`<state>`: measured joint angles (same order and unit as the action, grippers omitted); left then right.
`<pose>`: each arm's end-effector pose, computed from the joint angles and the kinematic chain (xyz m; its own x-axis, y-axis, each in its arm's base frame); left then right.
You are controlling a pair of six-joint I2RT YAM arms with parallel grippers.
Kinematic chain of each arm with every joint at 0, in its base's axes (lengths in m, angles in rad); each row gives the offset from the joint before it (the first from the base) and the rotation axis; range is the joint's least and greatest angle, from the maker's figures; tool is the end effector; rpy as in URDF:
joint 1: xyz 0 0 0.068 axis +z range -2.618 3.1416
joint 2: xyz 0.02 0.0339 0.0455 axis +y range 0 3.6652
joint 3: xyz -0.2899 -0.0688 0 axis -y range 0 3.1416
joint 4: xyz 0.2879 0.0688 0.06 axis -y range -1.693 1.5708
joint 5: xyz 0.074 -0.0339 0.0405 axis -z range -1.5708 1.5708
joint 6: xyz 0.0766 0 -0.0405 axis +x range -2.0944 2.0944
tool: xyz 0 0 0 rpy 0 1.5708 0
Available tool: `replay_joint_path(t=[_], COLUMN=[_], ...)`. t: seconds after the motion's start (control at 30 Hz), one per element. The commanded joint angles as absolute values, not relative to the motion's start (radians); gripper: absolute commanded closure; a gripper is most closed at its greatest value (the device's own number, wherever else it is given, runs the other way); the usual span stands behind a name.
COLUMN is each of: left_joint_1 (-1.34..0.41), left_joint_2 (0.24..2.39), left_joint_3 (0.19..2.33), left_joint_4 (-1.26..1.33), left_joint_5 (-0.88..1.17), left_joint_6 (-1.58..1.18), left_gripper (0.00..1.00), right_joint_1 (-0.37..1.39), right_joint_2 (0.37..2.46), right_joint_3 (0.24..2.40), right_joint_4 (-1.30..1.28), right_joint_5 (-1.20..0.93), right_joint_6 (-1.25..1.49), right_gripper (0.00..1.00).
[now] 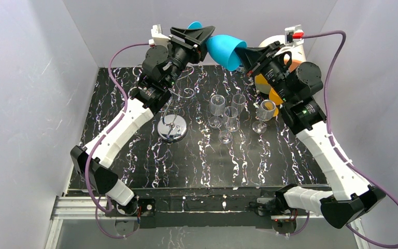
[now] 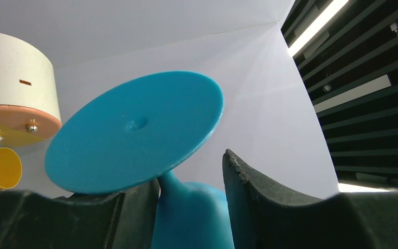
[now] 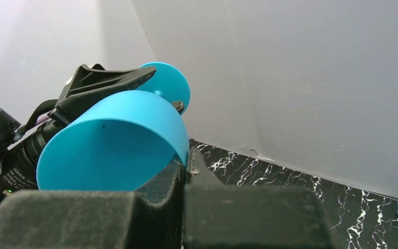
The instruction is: Place the wine glass upside down on the wine glass rack
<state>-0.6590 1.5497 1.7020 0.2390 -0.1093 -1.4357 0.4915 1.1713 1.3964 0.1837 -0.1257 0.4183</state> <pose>0.3436 -0.2556 0.5636 -0.4835 -0.8714 -0.0833 0.3700 -0.1172 -0.9216 0.2706 0.1558 0.5629 0.0888 0.5047 -0.8587 -0.6629 0.6734 0.3272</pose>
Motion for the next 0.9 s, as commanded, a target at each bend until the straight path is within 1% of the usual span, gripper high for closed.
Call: replay_joint_path(t=[0.0, 0.07, 0.23, 0.33, 0.5, 0.57, 0.6, 0.63, 0.67, 0.7, 0.73, 0.87], left_joint_1=[-0.666, -0.666, -0.666, -0.667, -0.667, -0.667, -0.667, -0.666, -0.666, -0.667, -0.667, -0.667], left_joint_2=[1.501, 1.497, 1.485, 1.478, 1.462, 1.456, 1.453, 1.449, 1.440, 1.433, 1.428, 1.394], left_joint_3=[1.717, 1.716, 1.702, 1.692, 1.679, 1.672, 1.667, 1.663, 1.650, 1.644, 1.635, 1.600], left_joint_4=[0.280, 0.273, 0.273, 0.278, 0.283, 0.290, 0.293, 0.296, 0.305, 0.310, 0.319, 0.333], left_joint_5=[-0.161, -0.164, -0.167, -0.171, -0.185, -0.190, -0.192, -0.194, -0.200, -0.202, -0.203, -0.224], left_joint_6=[-1.416, -1.410, -1.408, -1.407, -1.394, -1.387, -1.382, -1.375, -1.357, -1.348, -1.337, -1.261], left_gripper=[0.57, 0.60, 0.75, 0.82, 0.99, 1.00, 1.00, 1.00, 1.00, 1.00, 1.00, 1.00], right_joint_1=[0.501, 0.500, 0.502, 0.503, 0.503, 0.503, 0.503, 0.503, 0.503, 0.503, 0.503, 0.503], right_joint_2=[1.154, 1.153, 1.151, 1.146, 1.130, 1.119, 1.114, 1.108, 1.095, 1.088, 1.078, 1.018], right_joint_3=[1.388, 1.385, 1.374, 1.362, 1.333, 1.317, 1.308, 1.301, 1.283, 1.275, 1.266, 1.216], right_joint_4=[0.253, 0.260, 0.266, 0.268, 0.271, 0.274, 0.278, 0.279, 0.271, 0.266, 0.260, 0.214], right_joint_5=[-0.083, -0.076, -0.074, -0.077, -0.082, -0.087, -0.089, -0.089, -0.084, -0.076, -0.065, -0.042], right_joint_6=[0.366, 0.361, 0.360, 0.366, 0.369, 0.370, 0.372, 0.376, 0.381, 0.382, 0.383, 0.375], right_gripper=[0.99, 0.99, 0.99, 0.99, 0.99, 0.99, 0.97, 0.91, 0.74, 0.65, 0.61, 0.39])
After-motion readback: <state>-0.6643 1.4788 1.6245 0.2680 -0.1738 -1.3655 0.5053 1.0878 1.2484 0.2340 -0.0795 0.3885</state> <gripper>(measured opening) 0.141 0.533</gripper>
